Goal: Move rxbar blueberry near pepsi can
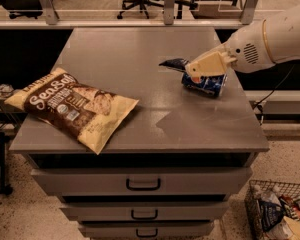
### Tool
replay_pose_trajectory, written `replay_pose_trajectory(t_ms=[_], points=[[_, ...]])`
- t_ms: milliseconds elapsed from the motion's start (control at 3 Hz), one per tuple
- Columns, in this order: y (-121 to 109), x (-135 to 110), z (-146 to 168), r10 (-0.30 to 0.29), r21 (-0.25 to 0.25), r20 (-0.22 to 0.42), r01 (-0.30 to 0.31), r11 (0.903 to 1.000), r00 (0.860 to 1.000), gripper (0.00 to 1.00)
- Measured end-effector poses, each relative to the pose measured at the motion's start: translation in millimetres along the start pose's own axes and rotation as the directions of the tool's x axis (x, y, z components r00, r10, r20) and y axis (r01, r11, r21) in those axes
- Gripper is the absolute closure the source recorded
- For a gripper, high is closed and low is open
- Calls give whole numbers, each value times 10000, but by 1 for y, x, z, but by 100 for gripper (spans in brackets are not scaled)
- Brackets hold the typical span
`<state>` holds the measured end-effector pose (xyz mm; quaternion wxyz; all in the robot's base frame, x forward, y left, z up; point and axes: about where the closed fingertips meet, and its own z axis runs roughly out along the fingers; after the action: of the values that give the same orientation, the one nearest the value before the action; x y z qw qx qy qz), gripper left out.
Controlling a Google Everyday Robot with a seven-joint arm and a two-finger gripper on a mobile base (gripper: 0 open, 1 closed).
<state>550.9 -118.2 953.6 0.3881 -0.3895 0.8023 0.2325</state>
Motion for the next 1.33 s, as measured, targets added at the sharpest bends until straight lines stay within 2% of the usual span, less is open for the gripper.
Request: replay_pose_trajectory(t_ms=[333, 667, 1000, 1333], points=[[1, 15, -25, -119, -164, -199, 116, 9998, 9997, 100], [4, 25, -44, -476, -399, -262, 466, 9981, 9985, 100], [5, 43, -51, -747, -810, -479, 707, 9942, 9961, 100], [10, 66, -46, -946, -1462, -756, 828, 9858, 9926, 100]])
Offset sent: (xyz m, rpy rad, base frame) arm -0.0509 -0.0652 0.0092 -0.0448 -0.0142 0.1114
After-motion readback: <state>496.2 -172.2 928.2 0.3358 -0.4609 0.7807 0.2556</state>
